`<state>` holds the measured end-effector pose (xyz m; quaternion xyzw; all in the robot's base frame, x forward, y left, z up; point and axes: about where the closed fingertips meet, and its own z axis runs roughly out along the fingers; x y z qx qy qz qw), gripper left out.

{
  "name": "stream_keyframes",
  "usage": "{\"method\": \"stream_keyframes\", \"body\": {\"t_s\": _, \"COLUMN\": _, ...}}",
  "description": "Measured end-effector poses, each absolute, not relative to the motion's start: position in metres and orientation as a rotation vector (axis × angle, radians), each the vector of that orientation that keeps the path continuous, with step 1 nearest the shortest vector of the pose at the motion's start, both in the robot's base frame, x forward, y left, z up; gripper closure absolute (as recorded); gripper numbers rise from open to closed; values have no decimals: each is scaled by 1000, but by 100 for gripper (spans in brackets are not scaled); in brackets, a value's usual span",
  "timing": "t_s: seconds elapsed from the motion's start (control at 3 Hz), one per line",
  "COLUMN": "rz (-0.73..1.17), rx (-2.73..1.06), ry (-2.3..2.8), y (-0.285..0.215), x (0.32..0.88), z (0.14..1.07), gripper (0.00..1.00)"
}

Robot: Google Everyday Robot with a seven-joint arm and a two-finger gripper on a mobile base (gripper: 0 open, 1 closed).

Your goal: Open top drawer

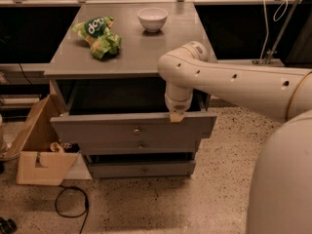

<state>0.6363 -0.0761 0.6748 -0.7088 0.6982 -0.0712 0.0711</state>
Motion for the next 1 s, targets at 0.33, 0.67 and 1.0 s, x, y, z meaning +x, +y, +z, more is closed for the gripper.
{"method": "stream_keyframes", "body": {"t_s": 0.33, "rz": -214, "rx": -2131, "ry": 2099, "y": -76, "x": 636, "z": 675, "gripper": 35}}
{"method": "stream_keyframes", "body": {"t_s": 0.67, "rz": -214, "rx": -2132, "ry": 2099, "y": -76, "x": 636, "z": 675, "gripper": 11}}
{"method": "stream_keyframes", "body": {"t_s": 1.0, "rz": -196, "rx": -2161, "ry": 2083, "y": -75, "x": 634, "z": 674, "gripper": 0}}
